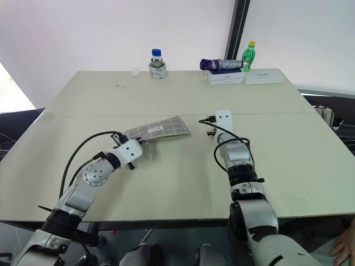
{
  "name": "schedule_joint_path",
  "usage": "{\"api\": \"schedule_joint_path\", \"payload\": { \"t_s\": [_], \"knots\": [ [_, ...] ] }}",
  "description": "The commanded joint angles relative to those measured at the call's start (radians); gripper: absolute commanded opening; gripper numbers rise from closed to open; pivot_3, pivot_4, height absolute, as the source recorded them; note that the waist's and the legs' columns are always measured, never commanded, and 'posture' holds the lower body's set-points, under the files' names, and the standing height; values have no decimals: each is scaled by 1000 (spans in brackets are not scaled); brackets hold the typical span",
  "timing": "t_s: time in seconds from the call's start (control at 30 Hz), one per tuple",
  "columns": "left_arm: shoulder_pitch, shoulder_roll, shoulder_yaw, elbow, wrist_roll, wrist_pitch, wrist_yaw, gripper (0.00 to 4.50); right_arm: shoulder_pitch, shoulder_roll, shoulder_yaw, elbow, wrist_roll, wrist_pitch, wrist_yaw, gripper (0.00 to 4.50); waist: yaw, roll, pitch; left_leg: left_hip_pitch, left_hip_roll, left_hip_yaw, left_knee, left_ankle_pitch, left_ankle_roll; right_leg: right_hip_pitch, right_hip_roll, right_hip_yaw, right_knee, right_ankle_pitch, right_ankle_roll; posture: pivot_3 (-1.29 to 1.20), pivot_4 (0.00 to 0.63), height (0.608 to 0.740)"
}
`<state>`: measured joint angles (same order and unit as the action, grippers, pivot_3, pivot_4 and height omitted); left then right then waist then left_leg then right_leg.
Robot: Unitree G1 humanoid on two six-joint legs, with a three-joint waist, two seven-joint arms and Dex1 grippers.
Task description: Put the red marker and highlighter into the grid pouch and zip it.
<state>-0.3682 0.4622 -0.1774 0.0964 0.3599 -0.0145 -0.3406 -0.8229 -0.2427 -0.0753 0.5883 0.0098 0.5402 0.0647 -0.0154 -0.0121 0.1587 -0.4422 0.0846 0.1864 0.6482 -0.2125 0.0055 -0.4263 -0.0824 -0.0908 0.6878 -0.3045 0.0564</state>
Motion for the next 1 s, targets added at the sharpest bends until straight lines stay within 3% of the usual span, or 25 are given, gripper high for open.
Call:
{"api": "schedule_joint_path", "payload": {
  "t_s": [0.03,0.17,0.27,0.5,0.7,1.0],
  "knots": [
    [-22,0,12,-25,-10,-14,3,0,28,-94,97,-162,9,-178,281,911,-3,0,0,0,0,0,0,0,0,0,0,0,0,0,0,0,150,738],
    [-24,5,14,-18,-14,-24,-3,0,146,-205,162,-431,169,-223,689,911,-7,0,0,0,0,0,-1,0,0,-1,1,0,-1,0,0,0,150,738],
    [-34,5,14,-8,-17,-32,-7,0,219,-276,203,-566,212,-185,828,911,-4,0,0,0,0,-1,-1,0,0,-1,3,0,-1,0,1,0,150,738],
    [-58,-3,11,9,-20,-41,-10,0,258,-269,278,-588,123,-166,777,911,0,0,0,0,1,-1,1,-3,6,0,1,0,-1,0,0,0,150,738],
    [-51,-8,7,-1,-26,-54,-17,0,229,-253,271,-478,66,-228,722,911,2,0,0,0,0,-1,2,-1,2,0,0,0,-1,0,0,0,150,738],
    [-44,-6,0,-13,-25,-64,-30,0,206,-218,273,-468,53,-220,705,911,0,0,0,0,0,-1,1,-1,2,0,1,0,-1,0,0,0,150,738]
  ]
}}
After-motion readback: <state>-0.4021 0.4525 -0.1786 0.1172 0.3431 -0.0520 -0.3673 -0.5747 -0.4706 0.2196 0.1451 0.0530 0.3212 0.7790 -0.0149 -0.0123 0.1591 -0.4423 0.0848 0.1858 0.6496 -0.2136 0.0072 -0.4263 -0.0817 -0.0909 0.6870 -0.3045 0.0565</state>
